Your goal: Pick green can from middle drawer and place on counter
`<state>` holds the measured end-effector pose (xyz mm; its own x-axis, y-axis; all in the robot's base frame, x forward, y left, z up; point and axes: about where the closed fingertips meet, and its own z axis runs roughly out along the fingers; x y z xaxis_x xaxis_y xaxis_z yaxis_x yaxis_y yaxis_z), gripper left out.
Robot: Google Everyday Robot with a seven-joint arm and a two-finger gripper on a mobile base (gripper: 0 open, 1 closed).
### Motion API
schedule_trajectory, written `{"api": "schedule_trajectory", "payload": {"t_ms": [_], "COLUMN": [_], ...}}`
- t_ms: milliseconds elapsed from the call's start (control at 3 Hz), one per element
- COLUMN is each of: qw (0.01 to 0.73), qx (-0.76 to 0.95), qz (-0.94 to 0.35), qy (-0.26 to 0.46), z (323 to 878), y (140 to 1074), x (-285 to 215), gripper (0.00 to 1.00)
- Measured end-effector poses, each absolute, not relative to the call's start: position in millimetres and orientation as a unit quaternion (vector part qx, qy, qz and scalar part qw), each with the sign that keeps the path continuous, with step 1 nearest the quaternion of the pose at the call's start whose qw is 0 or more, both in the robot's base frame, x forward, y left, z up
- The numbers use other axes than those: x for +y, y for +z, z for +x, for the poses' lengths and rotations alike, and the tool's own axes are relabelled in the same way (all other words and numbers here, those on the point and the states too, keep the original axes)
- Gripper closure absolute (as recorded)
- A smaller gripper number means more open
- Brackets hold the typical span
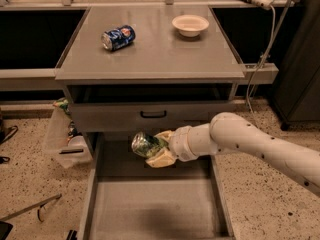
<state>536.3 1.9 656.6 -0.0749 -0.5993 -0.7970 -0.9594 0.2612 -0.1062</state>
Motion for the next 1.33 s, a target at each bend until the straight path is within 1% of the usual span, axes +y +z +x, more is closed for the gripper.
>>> {"api": "schedule_trajectory", "payload": {"t_ms": [333,667,1000,1333], "qw": [0.387,0.41,0.431,0.471], "qx": [0.692,0.678,0.659,0.625], "qz": [-0.567,-0.572,-0.585,-0.596], "qy": [0.224,0.214,0.194,0.176], "z": [538.6,545.1,551.8,576.1], "y": [673.8,764.4,881.1,965.9], "x": [4.0,9.1,17.2,30.4], "gripper": [1.0,1.0,1.0,1.0]}}
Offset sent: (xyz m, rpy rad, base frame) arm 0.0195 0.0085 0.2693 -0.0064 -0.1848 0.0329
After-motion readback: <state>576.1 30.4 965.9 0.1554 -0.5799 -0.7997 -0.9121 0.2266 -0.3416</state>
